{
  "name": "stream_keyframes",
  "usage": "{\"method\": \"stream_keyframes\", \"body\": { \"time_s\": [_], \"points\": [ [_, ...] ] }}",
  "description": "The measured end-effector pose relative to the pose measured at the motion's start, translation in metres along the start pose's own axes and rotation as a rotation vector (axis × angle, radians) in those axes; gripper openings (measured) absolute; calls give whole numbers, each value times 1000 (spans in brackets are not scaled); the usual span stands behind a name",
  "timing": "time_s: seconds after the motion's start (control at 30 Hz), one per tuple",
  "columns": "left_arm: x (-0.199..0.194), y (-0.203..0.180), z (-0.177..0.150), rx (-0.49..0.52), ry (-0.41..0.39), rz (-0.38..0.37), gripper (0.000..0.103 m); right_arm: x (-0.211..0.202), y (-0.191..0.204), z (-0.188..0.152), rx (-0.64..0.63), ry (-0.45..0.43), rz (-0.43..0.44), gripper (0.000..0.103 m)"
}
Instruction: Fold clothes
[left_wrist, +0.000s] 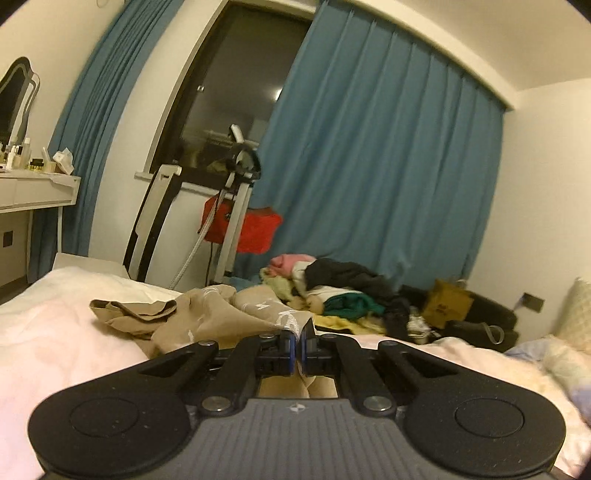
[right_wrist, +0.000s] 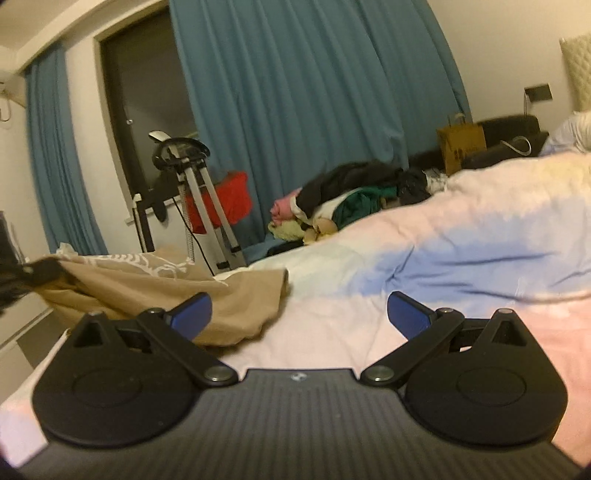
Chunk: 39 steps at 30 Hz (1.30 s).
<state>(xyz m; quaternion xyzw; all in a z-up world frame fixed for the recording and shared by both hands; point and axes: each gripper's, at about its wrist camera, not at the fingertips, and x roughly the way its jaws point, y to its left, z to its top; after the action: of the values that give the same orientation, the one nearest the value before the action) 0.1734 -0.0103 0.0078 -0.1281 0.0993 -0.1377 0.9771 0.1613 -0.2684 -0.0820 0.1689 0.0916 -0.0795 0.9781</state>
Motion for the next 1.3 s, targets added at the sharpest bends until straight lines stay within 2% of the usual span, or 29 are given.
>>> {"method": "stream_keyframes", "body": {
  "time_s": [0.23, 0.33, 0.43, 0.53, 0.7, 0.8, 1.0, 1.07, 1.17, 1.3],
  "points": [
    [-100, 2, 7, -21, -55, -58, 2, -52, 10, 15, -79, -56, 36, 103],
    [-144, 6, 11, -37, -88, -77, 2, -74, 15, 24, -86, -27, 65, 103],
    [-166, 18, 15, -46, -100, -59, 2, -92, 21, 26, -86, 31, 124, 103],
    [-168, 39, 17, -77, -77, -28, 2, -99, 34, 17, -150, 134, 174, 103],
    [-158, 75, 23, -122, -41, 32, 3, -90, 69, -15, -335, 289, 263, 103],
    [-142, 96, 25, -155, -6, 50, 3, -84, 91, -36, -442, 299, 260, 103],
    [-99, 127, 13, -156, 63, 113, 3, -49, 124, -71, -521, 323, 289, 103],
    [-87, 132, 9, -151, 79, 123, 3, -41, 132, -84, -582, 315, 266, 103],
    [-71, 136, 4, -143, 107, 140, 4, -40, 131, -84, -594, 214, 193, 103],
    [-52, 142, -3, -137, 196, 145, 7, -44, 108, -44, -396, 86, 103, 103]
  ]
}}
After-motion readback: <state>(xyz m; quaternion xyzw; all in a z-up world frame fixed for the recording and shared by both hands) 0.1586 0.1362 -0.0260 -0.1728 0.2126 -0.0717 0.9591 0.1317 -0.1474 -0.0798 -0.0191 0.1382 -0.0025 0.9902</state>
